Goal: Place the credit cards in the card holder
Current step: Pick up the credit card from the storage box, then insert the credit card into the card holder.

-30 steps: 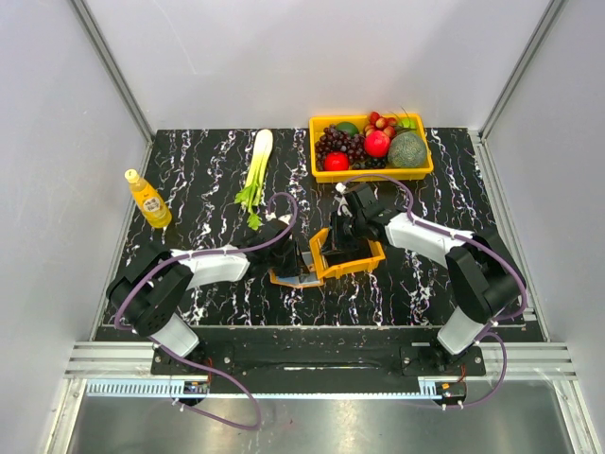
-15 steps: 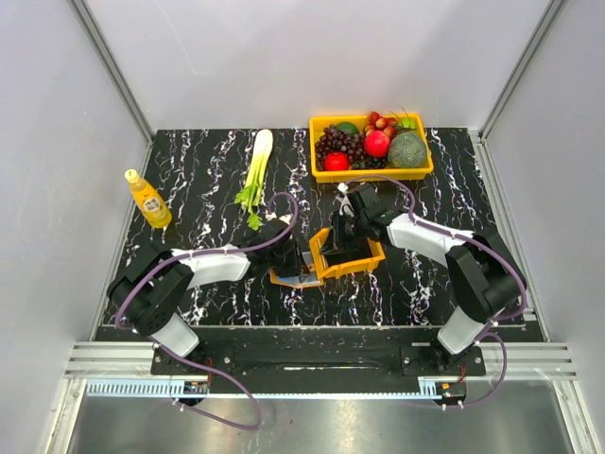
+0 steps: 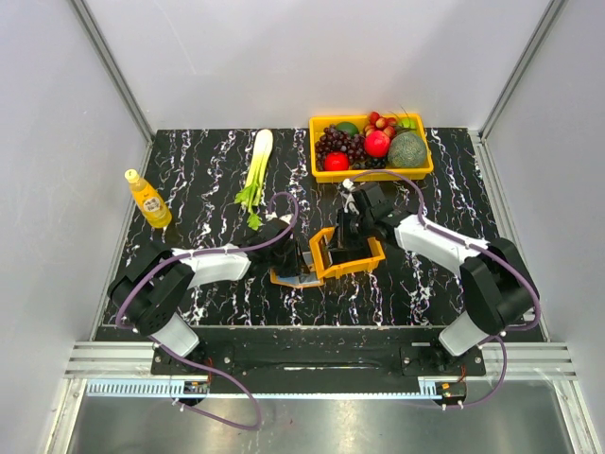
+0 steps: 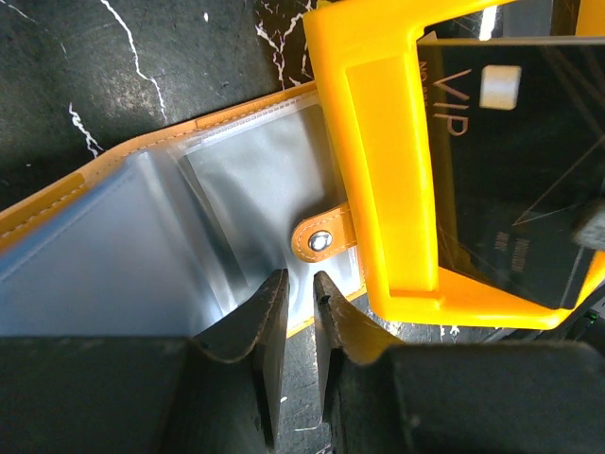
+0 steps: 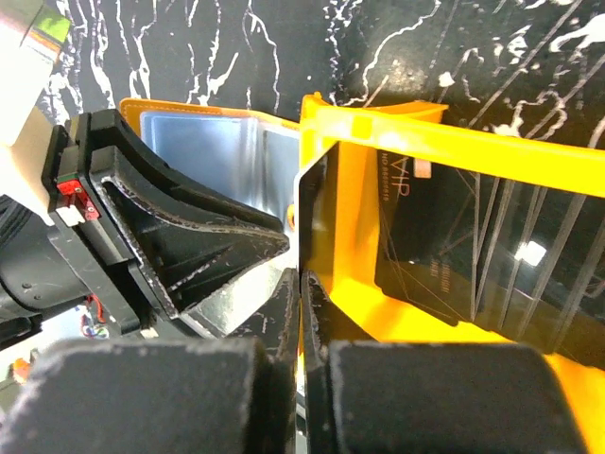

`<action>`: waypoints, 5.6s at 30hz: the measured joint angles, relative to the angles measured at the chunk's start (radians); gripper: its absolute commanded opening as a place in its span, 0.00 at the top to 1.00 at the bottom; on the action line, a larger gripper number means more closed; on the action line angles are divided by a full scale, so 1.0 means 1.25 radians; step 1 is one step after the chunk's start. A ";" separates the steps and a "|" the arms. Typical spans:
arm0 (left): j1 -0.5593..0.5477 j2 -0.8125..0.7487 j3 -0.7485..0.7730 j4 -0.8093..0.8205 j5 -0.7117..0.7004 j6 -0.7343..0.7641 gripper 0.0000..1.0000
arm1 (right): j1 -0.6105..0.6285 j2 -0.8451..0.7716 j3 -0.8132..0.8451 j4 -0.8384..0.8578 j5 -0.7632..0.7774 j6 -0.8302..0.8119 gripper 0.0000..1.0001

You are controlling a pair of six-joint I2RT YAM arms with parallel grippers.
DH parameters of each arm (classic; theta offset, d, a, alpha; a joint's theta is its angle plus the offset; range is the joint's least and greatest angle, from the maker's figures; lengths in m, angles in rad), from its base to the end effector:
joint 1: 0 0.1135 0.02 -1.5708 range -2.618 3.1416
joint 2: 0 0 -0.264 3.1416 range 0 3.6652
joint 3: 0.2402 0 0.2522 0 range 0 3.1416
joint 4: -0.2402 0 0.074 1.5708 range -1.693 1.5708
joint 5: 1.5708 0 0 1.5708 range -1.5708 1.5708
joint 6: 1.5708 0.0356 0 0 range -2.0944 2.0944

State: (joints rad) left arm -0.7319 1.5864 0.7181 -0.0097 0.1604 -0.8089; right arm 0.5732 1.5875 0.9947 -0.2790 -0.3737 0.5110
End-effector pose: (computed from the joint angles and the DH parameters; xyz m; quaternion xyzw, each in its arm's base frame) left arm 0.2178 -0.2033 0.1453 -0.0089 0.9379 -0.2898 0.1904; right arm 0.2702 0.1899 0.2084 -0.0923 0.9208 0.3231 0.1982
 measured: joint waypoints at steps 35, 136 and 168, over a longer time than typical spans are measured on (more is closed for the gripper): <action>0.000 0.001 0.004 -0.007 0.000 0.000 0.79 | 0.097 0.047 0.111 -0.162 0.173 -0.086 1.00; -0.001 0.021 0.036 -0.043 0.022 0.006 0.81 | 0.107 0.070 0.130 -0.150 0.081 -0.043 1.00; -0.003 0.018 0.043 -0.056 0.015 0.012 0.80 | 0.108 -0.039 0.126 -0.226 0.320 -0.063 1.00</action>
State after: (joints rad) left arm -0.7353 1.6085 0.7715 -0.0792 0.1787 -0.7940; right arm 0.7078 1.5383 1.1526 -0.5610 0.0257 0.4316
